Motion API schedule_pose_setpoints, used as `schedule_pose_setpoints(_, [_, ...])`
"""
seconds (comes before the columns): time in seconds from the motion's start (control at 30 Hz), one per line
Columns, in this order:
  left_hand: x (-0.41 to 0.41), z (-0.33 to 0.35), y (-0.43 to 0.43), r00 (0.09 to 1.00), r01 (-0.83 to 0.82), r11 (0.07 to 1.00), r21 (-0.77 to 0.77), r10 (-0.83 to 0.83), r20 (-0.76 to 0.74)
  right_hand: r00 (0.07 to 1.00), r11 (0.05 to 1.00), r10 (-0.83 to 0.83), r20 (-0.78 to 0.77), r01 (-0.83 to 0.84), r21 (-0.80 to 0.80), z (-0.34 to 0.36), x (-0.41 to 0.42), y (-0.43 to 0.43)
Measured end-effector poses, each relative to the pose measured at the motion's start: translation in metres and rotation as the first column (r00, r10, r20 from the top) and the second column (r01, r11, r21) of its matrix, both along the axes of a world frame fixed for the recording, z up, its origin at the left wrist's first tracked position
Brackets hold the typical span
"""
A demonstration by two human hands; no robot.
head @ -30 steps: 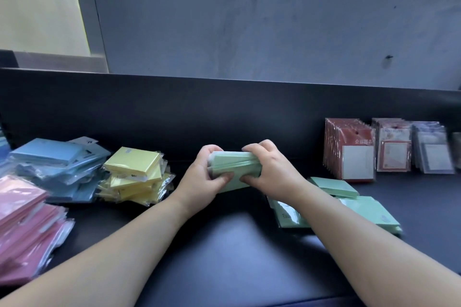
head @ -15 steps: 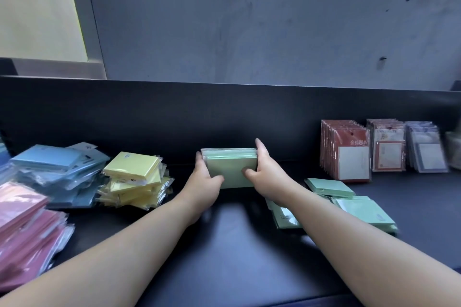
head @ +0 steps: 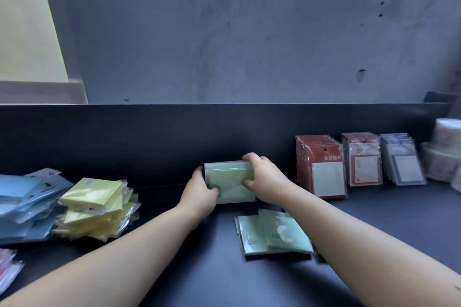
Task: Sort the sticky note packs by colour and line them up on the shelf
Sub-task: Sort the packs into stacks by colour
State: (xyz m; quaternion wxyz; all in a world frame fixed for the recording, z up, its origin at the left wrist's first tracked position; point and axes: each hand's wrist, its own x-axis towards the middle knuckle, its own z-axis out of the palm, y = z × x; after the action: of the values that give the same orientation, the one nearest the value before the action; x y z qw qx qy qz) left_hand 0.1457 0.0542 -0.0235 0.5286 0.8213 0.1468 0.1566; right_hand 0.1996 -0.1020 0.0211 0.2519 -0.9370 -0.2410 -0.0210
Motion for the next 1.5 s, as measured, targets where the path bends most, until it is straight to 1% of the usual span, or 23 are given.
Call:
schedule_pose_setpoints(0.2, [0.032,0.001,-0.034,1.0,0.004,0.999,0.035,-0.004,0.006,0.994,0.99,-0.065,0.085,0.075,-0.12,-0.001,0.025,-0.032])
schedule_pose_setpoints(0.3, [0.044,0.001,-0.044,1.0,0.021,0.998,0.06,-0.02,-0.005,0.993,0.984,-0.074,0.092,0.088,-0.154,-0.003,0.034,-0.042])
schedule_pose_setpoints(0.4, [0.052,0.001,-0.048,1.0,0.006,0.998,0.057,-0.007,0.002,0.994,0.983,-0.065,0.089,0.079,-0.168,-0.003,0.039,-0.053])
schedule_pose_setpoints(0.63, [0.057,0.001,-0.059,1.0,-0.02,1.0,0.018,0.02,0.02,0.991,0.986,0.02,0.133,0.003,-0.168,0.002,0.036,-0.08])
schedule_pose_setpoints(0.7, [0.058,0.0,-0.06,1.0,-0.024,0.999,0.031,0.024,0.013,0.993,0.981,0.071,0.093,-0.053,-0.185,0.009,0.03,-0.087])
schedule_pose_setpoints(0.77, [0.058,-0.001,-0.06,0.999,-0.033,0.998,0.051,0.033,0.007,0.989,0.96,0.145,0.014,-0.137,-0.245,0.018,0.023,-0.094])
schedule_pose_setpoints(0.83, [0.056,-0.001,-0.059,0.999,-0.047,0.997,0.062,0.047,0.007,0.975,0.911,0.211,-0.066,-0.221,-0.349,0.025,0.017,-0.101])
schedule_pose_setpoints(0.9, [0.055,-0.001,-0.058,0.998,-0.06,0.996,0.062,0.06,0.011,0.963,0.856,0.224,-0.154,-0.269,-0.442,0.028,0.014,-0.107])
schedule_pose_setpoints(1.0, [0.054,0.001,-0.058,0.997,-0.074,0.995,0.073,0.075,-0.003,0.947,0.804,0.242,-0.211,-0.317,-0.504,0.024,0.014,-0.112])
schedule_pose_setpoints(1.2, [0.048,0.002,-0.062,0.995,-0.089,0.988,0.127,0.093,-0.022,0.948,0.846,0.268,-0.172,-0.317,-0.429,0.016,0.012,-0.111])
schedule_pose_setpoints(1.43, [0.022,0.019,-0.064,0.989,-0.141,0.984,0.11,0.145,-0.032,0.946,0.883,0.294,-0.137,-0.324,-0.34,0.012,0.007,-0.109])
schedule_pose_setpoints(1.5, [0.006,0.03,-0.067,0.991,-0.105,0.975,0.196,0.119,-0.058,0.945,0.899,0.302,-0.125,-0.326,-0.292,0.011,0.006,-0.108])
